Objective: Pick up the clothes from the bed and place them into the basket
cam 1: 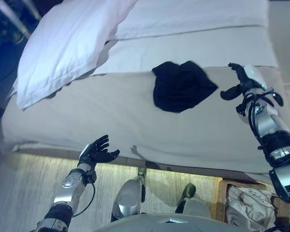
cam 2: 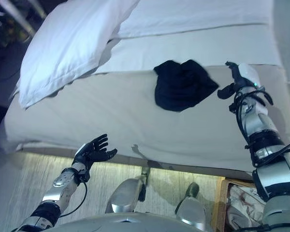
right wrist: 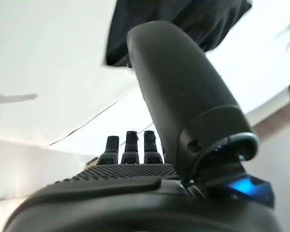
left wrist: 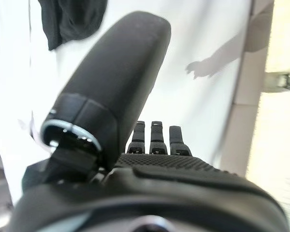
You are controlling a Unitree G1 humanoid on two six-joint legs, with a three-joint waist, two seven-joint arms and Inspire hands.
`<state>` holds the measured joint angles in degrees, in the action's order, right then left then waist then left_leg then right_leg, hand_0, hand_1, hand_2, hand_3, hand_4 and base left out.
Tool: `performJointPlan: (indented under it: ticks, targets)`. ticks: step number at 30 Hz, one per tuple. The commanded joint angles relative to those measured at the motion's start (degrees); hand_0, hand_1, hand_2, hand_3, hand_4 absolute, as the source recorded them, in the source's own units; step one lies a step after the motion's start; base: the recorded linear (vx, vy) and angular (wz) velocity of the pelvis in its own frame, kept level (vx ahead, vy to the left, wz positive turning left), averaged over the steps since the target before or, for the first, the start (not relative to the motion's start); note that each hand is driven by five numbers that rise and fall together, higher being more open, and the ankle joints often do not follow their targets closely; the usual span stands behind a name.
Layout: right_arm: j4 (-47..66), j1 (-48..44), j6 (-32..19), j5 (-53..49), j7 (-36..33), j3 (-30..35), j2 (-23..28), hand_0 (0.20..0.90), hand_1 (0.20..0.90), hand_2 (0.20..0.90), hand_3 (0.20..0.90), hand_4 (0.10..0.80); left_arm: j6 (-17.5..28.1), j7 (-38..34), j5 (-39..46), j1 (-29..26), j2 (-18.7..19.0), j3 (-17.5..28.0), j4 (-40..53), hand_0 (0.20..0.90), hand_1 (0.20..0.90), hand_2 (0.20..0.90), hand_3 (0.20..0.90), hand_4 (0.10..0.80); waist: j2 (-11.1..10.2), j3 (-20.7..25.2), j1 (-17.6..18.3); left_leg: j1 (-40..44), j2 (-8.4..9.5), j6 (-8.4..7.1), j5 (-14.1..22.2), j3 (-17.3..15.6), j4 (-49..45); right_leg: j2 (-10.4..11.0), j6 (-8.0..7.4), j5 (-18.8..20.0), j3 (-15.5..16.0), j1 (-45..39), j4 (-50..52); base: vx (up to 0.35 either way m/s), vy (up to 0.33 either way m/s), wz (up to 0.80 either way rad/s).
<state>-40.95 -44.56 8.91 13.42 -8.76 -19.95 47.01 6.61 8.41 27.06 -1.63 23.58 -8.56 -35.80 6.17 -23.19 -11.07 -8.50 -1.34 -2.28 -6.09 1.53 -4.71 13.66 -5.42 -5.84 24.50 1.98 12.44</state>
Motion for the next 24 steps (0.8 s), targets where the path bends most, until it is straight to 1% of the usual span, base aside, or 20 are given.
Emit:
performJointPlan:
  ticks: [1, 2, 3, 4, 7, 11, 16, 18, 19, 21, 23, 24]
  targets:
    - [3.3, -12.9, 1.4, 3.0, -4.1, -4.5, 5.8, 0.9, 0.9, 0.9, 0.9, 0.8, 5.8, 2.4, 1.1, -0.2, 4.5, -1.2, 8.7, 0.9, 0.9, 0.9, 0.9, 0.8, -0.5, -3.0, -3.7, -3.9, 0.99, -0.43, 10.6, 0.1, -12.8, 1.8, 6.0, -4.6, -0.4, 7.6, 14.2, 0.048, 0.002, 0.32]
    - [3.4, -14.4, 2.7, 3.1, -4.6, -5.2, 5.8, 0.9, 0.9, 0.9, 0.9, 0.8, 6.5, 3.2, 1.3, 0.0, 5.0, -1.7, 9.8, 0.9, 0.9, 0.9, 0.9, 0.8, -0.3, -4.3, -4.2, -4.7, 1.37, -0.41, 12.3, 0.1, -14.6, 2.6, 5.51, -6.4, -1.0, 9.0, 17.0, 0.017, -0.029, 0.33]
    - [2.9, -16.8, 4.3, 3.1, -5.1, -6.1, 5.6, 0.9, 0.9, 0.9, 0.9, 0.8, 7.1, 4.0, 2.0, 0.0, 5.5, -2.4, 11.1, 0.9, 0.9, 0.9, 0.9, 0.8, 0.2, -5.8, -4.8, -6.9, 1.96, -0.01, 12.6, -0.1, -16.3, 3.5, 5.5, -6.9, -0.9, 11.1, 19.6, 0.009, -0.048, 0.28]
    - [2.5, -18.1, 5.2, 3.4, -5.4, -6.5, 5.4, 0.9, 0.9, 0.9, 0.9, 0.8, 7.5, 4.4, 2.4, 0.0, 5.8, -2.9, 12.0, 0.9, 0.9, 0.9, 0.9, 0.8, 0.6, -6.6, -5.2, -8.1, 2.39, 0.33, 12.6, -0.3, -17.1, 4.0, 5.59, -7.1, -0.6, 12.3, 20.9, -0.045, -0.009, 0.3]
    - [0.6, -21.8, 7.7, 3.0, -5.6, -8.5, 5.3, 0.9, 0.9, 0.9, 0.9, 0.8, 8.3, 5.8, 3.7, 0.7, 6.2, -4.6, 15.1, 0.9, 0.9, 0.9, 0.9, 0.8, 1.9, -6.6, -6.1, -12.8, 3.38, 1.06, 12.7, -0.8, -19.2, 5.2, 5.62, -7.8, -0.4, 17.0, 24.6, -0.016, 0.016, 0.29]
    - [-2.9, -25.2, 9.0, 1.7, -6.6, -10.5, 5.2, 0.9, 0.9, 0.9, 0.9, 0.8, 9.9, 6.7, 6.9, 2.4, 6.3, -5.6, 19.5, 0.9, 0.9, 0.9, 0.9, 0.8, 3.6, -6.6, -7.2, -19.8, 4.8, 2.51, 14.0, -1.4, -24.3, 6.6, 6.31, -9.3, -0.6, 24.2, 30.8, -0.032, 0.048, 0.24]
    - [-4.4, -27.3, 10.8, 0.1, -7.1, -12.2, 5.1, 0.9, 0.9, 0.9, 0.9, 0.8, 10.3, 6.4, 9.0, 4.3, 6.8, -5.5, 23.2, 0.9, 0.9, 0.9, 0.9, 0.8, 4.6, -6.6, -8.0, -27.0, 5.41, 3.61, 15.9, -1.9, -30.9, 7.2, 7.01, -10.6, -1.7, 30.8, 36.1, -0.009, 0.024, 0.09]
    - [-5.0, -27.8, 11.7, -0.4, -7.7, -12.0, 4.8, 0.9, 0.9, 0.9, 0.9, 0.8, 10.9, 5.3, 10.4, 5.2, 6.9, -5.5, 24.8, 0.9, 0.9, 0.9, 0.9, 0.8, 5.0, -6.6, -8.2, -31.5, 5.9, 3.98, 17.2, -1.7, -35.3, 7.4, 7.22, -11.1, -2.7, 34.7, 38.9, -0.016, 0.026, 0.04]
    - [-5.7, -28.7, 12.2, -0.2, -7.5, -12.4, 4.6, 0.9, 0.9, 0.9, 0.9, 0.8, 11.2, 5.0, 10.9, 5.5, 7.1, -5.3, 25.4, 0.9, 0.9, 0.9, 0.9, 0.8, 5.2, -6.6, -8.5, -33.3, 5.98, 4.39, 17.7, -1.8, -36.7, 7.3, 7.4, -11.4, -3.1, 36.4, 40.0, 0.0, 0.0, 0.0]
    - [-6.8, -29.8, 12.8, 0.2, -7.7, -13.1, 4.2, 0.9, 0.9, 0.9, 0.9, 0.8, 11.5, 4.8, 11.5, 5.9, 7.4, -5.1, 26.5, 0.9, 0.9, 0.9, 0.9, 0.8, 5.5, -6.6, -8.8, -35.5, 5.9, 4.73, 18.1, -1.9, -38.6, 7.4, 7.41, -11.6, -3.4, 38.7, 41.6, -0.017, 0.0, 0.04]
    - [-9.1, -32.0, 14.1, 1.5, -5.7, -15.2, 4.8, 0.9, 0.9, 0.9, 0.9, 0.8, 11.8, 4.9, 13.0, 6.4, 7.5, -4.6, 28.6, 0.9, 0.9, 0.9, 0.9, 0.8, 5.6, -6.6, -9.3, -38.8, 6.0, 5.44, 18.7, -1.8, -41.0, 7.1, 7.54, -11.7, -3.9, 42.1, 43.1, -0.044, -0.009, 0.1]
    - [-9.2, -32.2, 14.0, 1.4, -5.7, -15.4, 4.8, 0.9, 0.9, 0.9, 0.9, 0.8, 11.9, 4.9, 12.9, 6.4, 7.4, -4.5, 28.7, 0.9, 0.9, 0.9, 0.9, 0.8, 5.6, -6.6, -9.3, -39.0, 5.99, 5.48, 18.7, -1.8, -41.1, 7.1, 7.55, -11.7, -3.9, 42.3, 43.2, -0.038, 0.0, 0.07]
